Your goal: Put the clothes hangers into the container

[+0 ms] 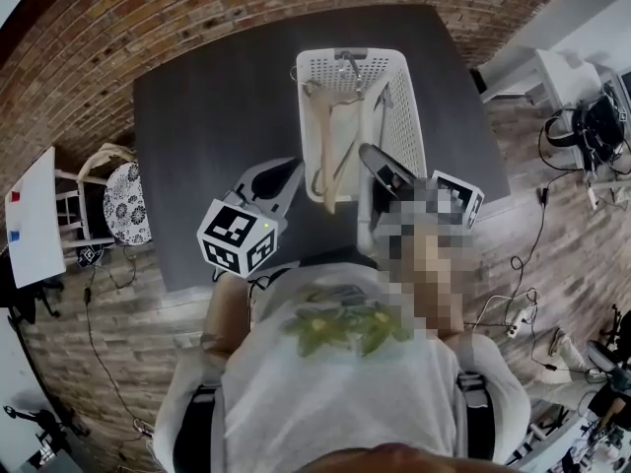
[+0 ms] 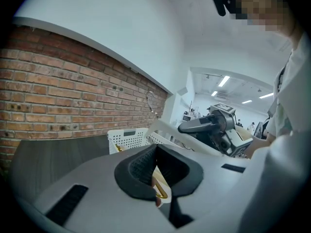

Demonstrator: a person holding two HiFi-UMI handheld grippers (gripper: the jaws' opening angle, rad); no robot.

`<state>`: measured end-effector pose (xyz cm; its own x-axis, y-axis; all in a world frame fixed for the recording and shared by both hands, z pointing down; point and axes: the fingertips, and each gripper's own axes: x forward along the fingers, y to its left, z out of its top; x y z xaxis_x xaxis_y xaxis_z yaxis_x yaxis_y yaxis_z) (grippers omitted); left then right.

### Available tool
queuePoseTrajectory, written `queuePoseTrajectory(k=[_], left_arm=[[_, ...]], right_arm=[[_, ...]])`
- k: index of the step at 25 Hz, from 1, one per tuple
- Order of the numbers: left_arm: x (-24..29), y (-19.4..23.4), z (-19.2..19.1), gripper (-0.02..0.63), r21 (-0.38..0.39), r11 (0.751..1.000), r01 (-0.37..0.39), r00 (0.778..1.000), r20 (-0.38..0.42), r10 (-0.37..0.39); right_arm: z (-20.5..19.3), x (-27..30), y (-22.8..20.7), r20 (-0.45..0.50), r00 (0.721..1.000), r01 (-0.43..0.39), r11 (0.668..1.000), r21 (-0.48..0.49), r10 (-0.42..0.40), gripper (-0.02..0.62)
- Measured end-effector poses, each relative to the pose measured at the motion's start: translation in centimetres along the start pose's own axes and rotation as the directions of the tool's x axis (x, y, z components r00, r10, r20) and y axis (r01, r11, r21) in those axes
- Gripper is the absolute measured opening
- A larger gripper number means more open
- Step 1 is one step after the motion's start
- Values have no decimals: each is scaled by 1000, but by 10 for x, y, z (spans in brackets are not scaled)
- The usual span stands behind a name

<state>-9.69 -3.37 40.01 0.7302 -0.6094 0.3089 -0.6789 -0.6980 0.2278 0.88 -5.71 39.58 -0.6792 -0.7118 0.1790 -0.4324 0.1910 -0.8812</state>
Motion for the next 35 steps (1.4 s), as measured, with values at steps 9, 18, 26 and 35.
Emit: queuePoseTrajectory(k=[9,18,26,35], left_arm=[[6,4,0,29,-7,1000,-21,1000,-10,21],[20,11,5,29,-9,999,-32,999,-18,32],[29,22,11,29,-14,999,-47,999,-21,47],[35,36,15,29,-19,998,-60,998,-28,60]], right_arm=[[0,11,-20,-26,999,35,999,28,-34,126],[8,25,-37,-37,997,67,995,78,-65,127],[14,36,-50,-49,995,97,991,93,-92,127],[18,51,-64,-62,991,127,985,114,-120,127]])
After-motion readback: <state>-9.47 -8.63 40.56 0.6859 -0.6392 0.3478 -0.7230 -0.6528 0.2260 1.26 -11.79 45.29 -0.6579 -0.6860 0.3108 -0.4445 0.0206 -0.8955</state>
